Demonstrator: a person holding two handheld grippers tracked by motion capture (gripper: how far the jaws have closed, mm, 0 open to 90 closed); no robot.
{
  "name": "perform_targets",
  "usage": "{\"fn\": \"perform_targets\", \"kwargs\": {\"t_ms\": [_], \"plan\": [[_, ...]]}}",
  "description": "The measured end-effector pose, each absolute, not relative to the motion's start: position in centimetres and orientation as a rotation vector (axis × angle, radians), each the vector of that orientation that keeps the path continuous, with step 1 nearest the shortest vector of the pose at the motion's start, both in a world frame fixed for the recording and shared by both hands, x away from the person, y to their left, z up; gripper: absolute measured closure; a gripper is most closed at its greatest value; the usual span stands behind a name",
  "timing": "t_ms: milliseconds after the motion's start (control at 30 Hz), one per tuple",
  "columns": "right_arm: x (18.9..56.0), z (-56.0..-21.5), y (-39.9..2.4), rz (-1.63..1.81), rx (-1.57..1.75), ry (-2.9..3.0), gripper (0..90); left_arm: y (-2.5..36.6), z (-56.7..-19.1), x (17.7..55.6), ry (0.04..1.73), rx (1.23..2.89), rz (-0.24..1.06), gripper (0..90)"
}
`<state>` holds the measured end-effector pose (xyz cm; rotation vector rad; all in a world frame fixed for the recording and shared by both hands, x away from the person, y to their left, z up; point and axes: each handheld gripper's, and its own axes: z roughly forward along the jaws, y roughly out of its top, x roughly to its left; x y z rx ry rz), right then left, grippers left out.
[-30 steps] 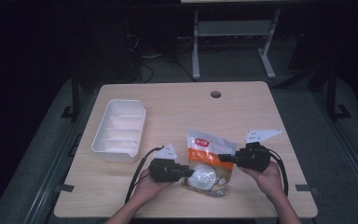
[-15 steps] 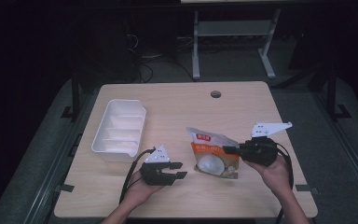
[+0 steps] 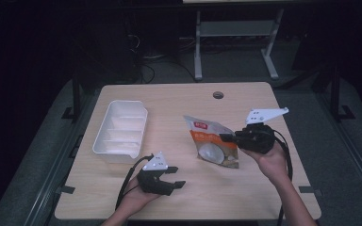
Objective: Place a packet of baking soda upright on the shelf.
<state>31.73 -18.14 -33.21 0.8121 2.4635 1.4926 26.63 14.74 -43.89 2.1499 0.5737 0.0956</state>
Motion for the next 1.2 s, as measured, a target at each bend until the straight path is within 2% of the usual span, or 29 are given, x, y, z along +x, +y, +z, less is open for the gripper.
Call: {"fn": "perform_targets", "kwargs": {"t_ms": [467,1200], "plan": [[35.3,-31.5,-13.5,1.525,0.754,2.486,89.7,14.5,-44.3,25.9,0.510,2.170,0.101,28.6],[39.4,-28.7,-5.2,1.577,0.614,2.530,89.7,15.0,-44.7,26.1,0.467,2.194,0.122,25.8]]}}
